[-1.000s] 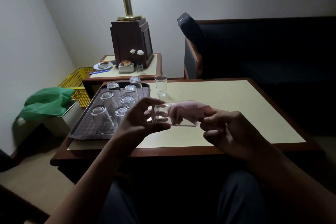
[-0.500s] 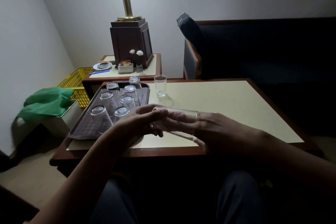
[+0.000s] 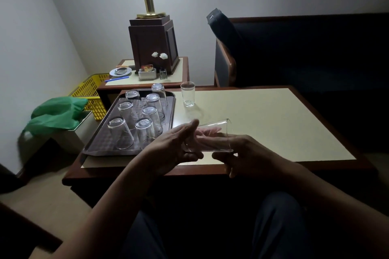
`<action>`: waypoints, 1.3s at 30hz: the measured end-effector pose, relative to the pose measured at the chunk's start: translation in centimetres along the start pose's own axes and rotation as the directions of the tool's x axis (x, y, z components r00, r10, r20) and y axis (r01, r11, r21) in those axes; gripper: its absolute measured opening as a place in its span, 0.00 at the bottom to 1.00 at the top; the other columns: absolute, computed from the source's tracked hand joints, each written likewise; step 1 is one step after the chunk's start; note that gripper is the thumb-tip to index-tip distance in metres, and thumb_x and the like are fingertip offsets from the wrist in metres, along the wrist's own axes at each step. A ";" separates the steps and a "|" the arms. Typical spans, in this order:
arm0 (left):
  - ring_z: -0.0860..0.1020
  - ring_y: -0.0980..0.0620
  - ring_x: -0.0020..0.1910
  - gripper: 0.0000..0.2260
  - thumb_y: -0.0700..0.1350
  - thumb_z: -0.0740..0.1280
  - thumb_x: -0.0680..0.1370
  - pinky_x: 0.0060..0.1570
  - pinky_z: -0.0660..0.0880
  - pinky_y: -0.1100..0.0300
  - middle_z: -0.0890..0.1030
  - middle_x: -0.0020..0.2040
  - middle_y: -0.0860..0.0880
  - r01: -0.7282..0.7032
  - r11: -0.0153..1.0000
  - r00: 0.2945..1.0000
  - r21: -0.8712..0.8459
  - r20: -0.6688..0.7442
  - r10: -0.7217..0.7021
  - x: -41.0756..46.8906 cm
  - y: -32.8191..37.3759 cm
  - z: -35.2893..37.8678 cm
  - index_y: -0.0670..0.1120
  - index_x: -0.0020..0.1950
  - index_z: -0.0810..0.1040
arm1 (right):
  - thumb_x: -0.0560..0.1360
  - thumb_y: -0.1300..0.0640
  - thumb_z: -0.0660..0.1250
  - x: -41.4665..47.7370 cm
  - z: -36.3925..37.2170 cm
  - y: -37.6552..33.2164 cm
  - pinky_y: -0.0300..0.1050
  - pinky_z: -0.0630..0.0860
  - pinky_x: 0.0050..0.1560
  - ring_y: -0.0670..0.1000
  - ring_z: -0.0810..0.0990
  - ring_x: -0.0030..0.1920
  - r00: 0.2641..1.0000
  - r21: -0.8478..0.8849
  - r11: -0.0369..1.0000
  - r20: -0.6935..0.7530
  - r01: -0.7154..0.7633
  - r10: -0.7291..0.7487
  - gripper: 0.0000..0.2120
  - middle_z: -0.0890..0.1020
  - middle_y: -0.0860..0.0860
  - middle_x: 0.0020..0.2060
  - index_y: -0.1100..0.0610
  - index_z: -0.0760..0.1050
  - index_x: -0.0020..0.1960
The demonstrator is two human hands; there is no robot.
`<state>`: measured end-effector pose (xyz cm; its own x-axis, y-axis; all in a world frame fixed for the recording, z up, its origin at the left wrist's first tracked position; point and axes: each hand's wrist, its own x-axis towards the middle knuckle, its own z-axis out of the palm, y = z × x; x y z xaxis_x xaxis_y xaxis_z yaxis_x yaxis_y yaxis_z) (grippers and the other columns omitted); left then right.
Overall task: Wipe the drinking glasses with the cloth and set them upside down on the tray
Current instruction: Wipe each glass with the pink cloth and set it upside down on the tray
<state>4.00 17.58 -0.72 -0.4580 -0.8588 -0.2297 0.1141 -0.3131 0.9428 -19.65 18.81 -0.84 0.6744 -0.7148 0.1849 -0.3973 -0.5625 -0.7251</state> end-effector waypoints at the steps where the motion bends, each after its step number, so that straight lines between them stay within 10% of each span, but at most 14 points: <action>1: 0.83 0.45 0.44 0.23 0.52 0.66 0.80 0.42 0.82 0.57 0.81 0.56 0.36 -0.059 0.998 0.997 0.009 -0.046 0.060 0.1 -0.3 -0.1 0.37 0.68 0.75 | 0.82 0.63 0.69 -0.1 0.1 0.1 0.47 0.83 0.34 0.53 0.85 0.34 0.999 0.154 0.987 -0.007 -0.043 0.044 0.29 0.84 0.38 0.61 0.38 0.71 0.76; 5: 0.83 0.44 0.51 0.22 0.36 0.75 0.74 0.52 0.83 0.53 0.81 0.56 0.32 -0.327 0.925 0.932 0.193 -0.098 0.350 -0.4 -0.7 -0.9 0.36 0.67 0.75 | 0.81 0.60 0.67 -0.2 -0.3 -0.4 0.38 0.73 0.28 0.46 0.72 0.29 0.956 0.747 0.611 0.115 -0.263 0.271 0.22 0.85 0.49 0.54 0.48 0.77 0.73; 8: 0.83 0.45 0.57 0.25 0.32 0.78 0.68 0.57 0.82 0.52 0.82 0.60 0.38 -0.415 0.857 0.892 0.307 -0.051 0.450 -0.7 -0.7 -1.2 0.36 0.64 0.77 | 0.76 0.55 0.69 0.1 -0.5 -0.5 0.32 0.65 0.24 0.42 0.66 0.28 0.915 0.854 0.412 0.165 -0.319 0.368 0.15 0.78 0.47 0.37 0.53 0.84 0.62; 14: 0.84 0.47 0.58 0.26 0.32 0.78 0.64 0.51 0.82 0.57 0.84 0.60 0.46 -0.428 0.837 0.868 0.342 -0.104 0.486 -0.9 -1.0 -0.6 0.37 0.62 0.78 | 0.74 0.53 0.76 -0.1 -0.7 0.4 0.38 0.66 0.29 0.45 0.67 0.30 0.872 0.664 0.608 0.143 -0.435 0.468 0.17 0.75 0.49 0.33 0.62 0.82 0.58; 19: 0.83 0.46 0.55 0.27 0.32 0.80 0.65 0.54 0.83 0.52 0.83 0.59 0.40 -0.432 0.851 0.866 0.300 -0.126 0.484 -0.9 -1.7 -0.9 0.35 0.63 0.77 | 0.74 0.48 0.73 -0.2 -0.7 0.6 0.46 0.73 0.54 0.52 0.78 0.56 0.887 0.658 0.646 0.074 -0.387 0.456 0.20 0.84 0.54 0.60 0.49 0.83 0.65; 23: 0.84 0.52 0.55 0.29 0.32 0.78 0.67 0.48 0.82 0.59 0.83 0.60 0.44 -0.379 0.862 0.887 0.337 -0.134 0.442 -1.1 -2.0 -0.5 0.38 0.67 0.76 | 0.81 0.54 0.72 -0.2 0.3 0.4 0.44 0.76 0.49 0.51 0.81 0.52 0.897 0.505 0.816 -0.163 -0.282 0.411 0.13 0.87 0.47 0.52 0.50 0.83 0.64; 29: 0.84 0.43 0.44 0.28 0.52 0.68 0.77 0.46 0.84 0.56 0.81 0.56 0.38 -0.012 0.989 0.990 -0.151 -0.141 -0.010 -0.5 -1.8 0.2 0.37 0.71 0.74 | 0.79 0.58 0.74 -0.6 0.7 0.3 0.44 0.81 0.54 0.46 0.85 0.53 0.946 0.085 0.994 -0.309 -0.073 0.096 0.12 0.87 0.44 0.51 0.54 0.83 0.63; 33: 0.85 0.49 0.45 0.20 0.37 0.73 0.75 0.45 0.83 0.59 0.81 0.56 0.38 -0.234 0.953 0.936 0.192 -0.221 0.274 -1.2 -2.1 0.4 0.35 0.66 0.75 | 0.78 0.64 0.74 -0.5 0.3 0.1 0.42 0.80 0.54 0.47 0.86 0.54 0.939 0.448 0.873 -0.171 -0.195 0.297 0.12 0.88 0.47 0.51 0.56 0.84 0.61; 39: 0.81 0.64 0.60 0.31 0.38 0.84 0.65 0.57 0.77 0.70 0.83 0.59 0.63 -0.400 0.551 0.823 0.732 0.022 0.568 -1.8 -2.6 -0.4 0.45 0.66 0.79 | 0.73 0.64 0.77 -0.9 -0.8 0.7 0.52 0.79 0.64 0.59 0.84 0.62 0.928 0.612 0.711 0.113 -0.347 0.356 0.20 0.86 0.58 0.60 0.59 0.83 0.64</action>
<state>4.85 19.74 -2.87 -0.3309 -0.8755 0.3520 -0.3996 0.4680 0.7882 -21.02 18.79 -0.98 0.5543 -0.8165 -0.1615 -0.1361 0.1025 -0.9854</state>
